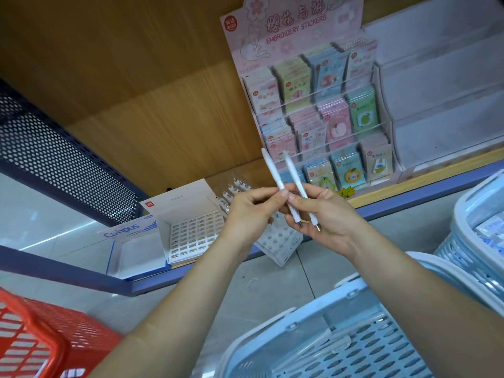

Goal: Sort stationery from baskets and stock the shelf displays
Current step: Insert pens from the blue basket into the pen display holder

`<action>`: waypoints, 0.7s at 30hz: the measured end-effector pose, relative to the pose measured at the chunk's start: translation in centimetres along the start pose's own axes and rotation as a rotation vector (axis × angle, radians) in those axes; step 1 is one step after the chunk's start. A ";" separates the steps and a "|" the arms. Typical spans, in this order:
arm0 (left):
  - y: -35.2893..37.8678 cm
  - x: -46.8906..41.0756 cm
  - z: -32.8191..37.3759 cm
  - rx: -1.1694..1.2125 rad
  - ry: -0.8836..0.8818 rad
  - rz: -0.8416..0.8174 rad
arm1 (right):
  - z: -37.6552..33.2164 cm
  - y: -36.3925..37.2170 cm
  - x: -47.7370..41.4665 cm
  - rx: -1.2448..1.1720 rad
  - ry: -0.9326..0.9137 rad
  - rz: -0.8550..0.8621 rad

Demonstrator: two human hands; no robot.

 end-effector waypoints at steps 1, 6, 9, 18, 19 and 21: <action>0.0 0.1 -0.1 0.034 -0.029 0.025 | 0.0 0.0 0.0 0.011 -0.007 -0.007; 0.1 0.7 -0.2 0.049 -0.044 0.180 | 0.1 0.0 0.0 0.068 -0.021 -0.029; -0.2 0.4 0.7 0.090 -0.012 0.232 | 0.2 0.0 -0.2 0.092 -0.045 0.037; -7.4 -0.5 3.5 -0.648 0.154 -0.072 | 0.2 -0.6 -0.7 0.157 -0.039 0.326; -8.0 -0.4 3.6 -0.729 0.162 -0.119 | 0.2 -0.7 -0.8 0.153 -0.043 0.337; -8.6 -0.3 3.9 -0.789 0.173 -0.154 | 0.3 -0.8 -0.9 0.154 -0.053 0.352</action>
Point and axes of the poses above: each hand's wrist, its own x-axis away from the middle knuckle, its own y-axis out of the palm, z = x × y, the point moved 1 cm from there along -x, towards the middle knuckle, and after that the axes turned 11 degrees about z, right-handed, at the moved point
